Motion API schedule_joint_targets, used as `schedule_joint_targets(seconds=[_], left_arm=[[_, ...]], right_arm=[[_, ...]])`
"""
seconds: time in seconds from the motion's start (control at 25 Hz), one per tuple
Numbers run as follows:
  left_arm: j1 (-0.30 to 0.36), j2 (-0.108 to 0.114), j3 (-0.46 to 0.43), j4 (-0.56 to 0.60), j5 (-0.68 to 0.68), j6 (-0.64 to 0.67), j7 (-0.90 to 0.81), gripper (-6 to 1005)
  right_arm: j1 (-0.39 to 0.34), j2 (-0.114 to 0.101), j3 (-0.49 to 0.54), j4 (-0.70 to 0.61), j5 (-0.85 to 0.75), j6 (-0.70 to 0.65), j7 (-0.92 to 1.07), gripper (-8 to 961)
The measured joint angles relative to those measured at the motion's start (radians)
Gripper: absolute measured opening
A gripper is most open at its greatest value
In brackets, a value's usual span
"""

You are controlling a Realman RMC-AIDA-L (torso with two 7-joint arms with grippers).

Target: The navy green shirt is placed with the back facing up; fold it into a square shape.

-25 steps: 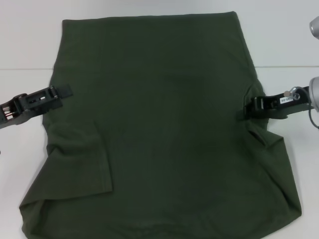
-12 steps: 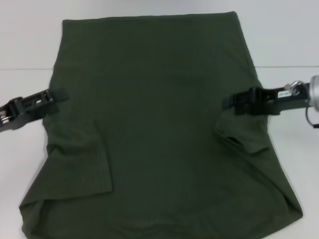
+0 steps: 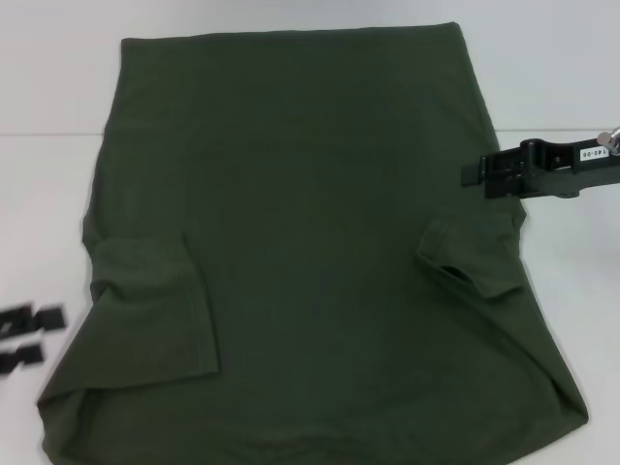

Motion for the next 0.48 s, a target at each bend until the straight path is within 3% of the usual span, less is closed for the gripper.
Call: schedule_joint_targets(seconds=[0.2,0.48], left_arm=[[0.050,-0.011,-0.069,0.015,0.104,0.013,-0.030,872],[0.080,-0.032,-0.075,0.011,0.166,0.013,-0.046,868]], right_arm=[[-0.001,-0.001,0.000,-0.014,0.000,-0.001,-0.005,552],[0.001,-0.001,-0.001,-0.018,0.001,-0.003,-0.011,552]])
